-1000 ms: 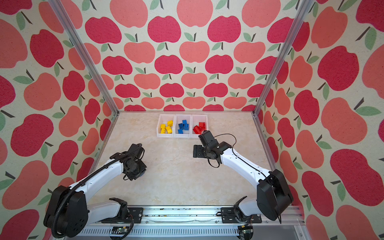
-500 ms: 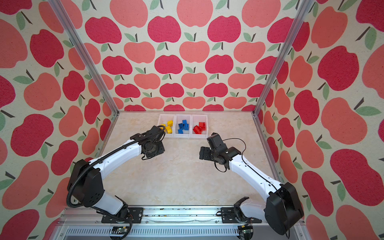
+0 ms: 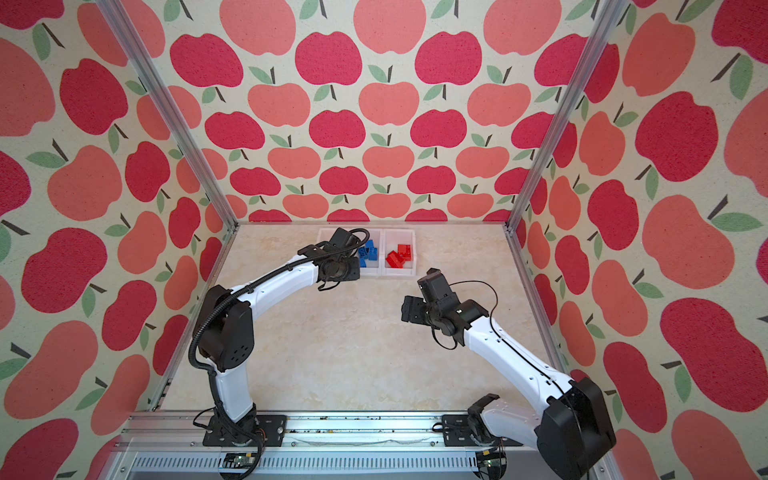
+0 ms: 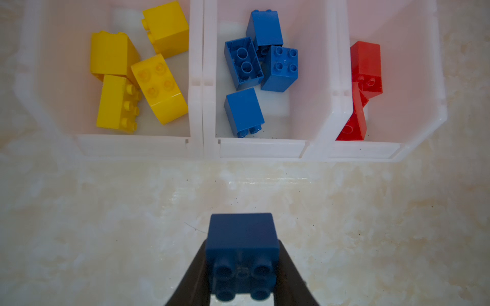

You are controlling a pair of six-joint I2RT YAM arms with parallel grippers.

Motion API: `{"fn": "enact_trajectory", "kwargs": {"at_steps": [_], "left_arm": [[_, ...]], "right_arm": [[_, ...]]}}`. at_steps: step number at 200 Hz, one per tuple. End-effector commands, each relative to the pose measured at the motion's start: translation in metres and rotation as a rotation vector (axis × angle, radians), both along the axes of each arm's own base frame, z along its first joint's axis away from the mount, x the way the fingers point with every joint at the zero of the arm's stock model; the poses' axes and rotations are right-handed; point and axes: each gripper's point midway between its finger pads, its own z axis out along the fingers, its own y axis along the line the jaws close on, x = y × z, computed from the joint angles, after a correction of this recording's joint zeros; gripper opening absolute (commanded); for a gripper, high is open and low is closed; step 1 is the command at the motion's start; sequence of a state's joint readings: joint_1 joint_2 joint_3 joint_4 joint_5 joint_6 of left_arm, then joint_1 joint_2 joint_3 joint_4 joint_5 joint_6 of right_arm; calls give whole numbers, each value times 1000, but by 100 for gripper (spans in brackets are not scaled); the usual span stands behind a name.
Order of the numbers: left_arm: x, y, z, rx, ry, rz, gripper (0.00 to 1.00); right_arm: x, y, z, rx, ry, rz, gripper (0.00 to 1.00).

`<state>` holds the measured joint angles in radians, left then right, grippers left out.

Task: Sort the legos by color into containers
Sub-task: 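Lift the small blue brick and carry it over the blue compartment with the left gripper, then open the left gripper to drop the blue brick into the blue compartment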

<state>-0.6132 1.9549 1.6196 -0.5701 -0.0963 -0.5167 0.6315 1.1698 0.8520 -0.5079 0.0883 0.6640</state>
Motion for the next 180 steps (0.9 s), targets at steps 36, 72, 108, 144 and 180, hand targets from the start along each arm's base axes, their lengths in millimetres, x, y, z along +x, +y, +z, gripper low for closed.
{"fn": "enact_trajectory", "kwargs": {"at_steps": [36,72,108,144,180], "left_arm": [[39,-37,-1,14,-72,-161,23],[58,-44,-9,26,-81,-178,23],[72,-46,-22,19,-71,-176,23],[81,-46,-40,8,-56,-171,23],[84,-45,-55,17,-44,-174,23]], "right_arm": [[-5,-16,-1,-16,9,-53,89],[-4,-19,1,-19,6,-57,89],[-4,-21,1,-19,8,-64,90],[-3,-22,0,-19,10,-66,90],[-4,-23,-1,-19,14,-69,90]]}}
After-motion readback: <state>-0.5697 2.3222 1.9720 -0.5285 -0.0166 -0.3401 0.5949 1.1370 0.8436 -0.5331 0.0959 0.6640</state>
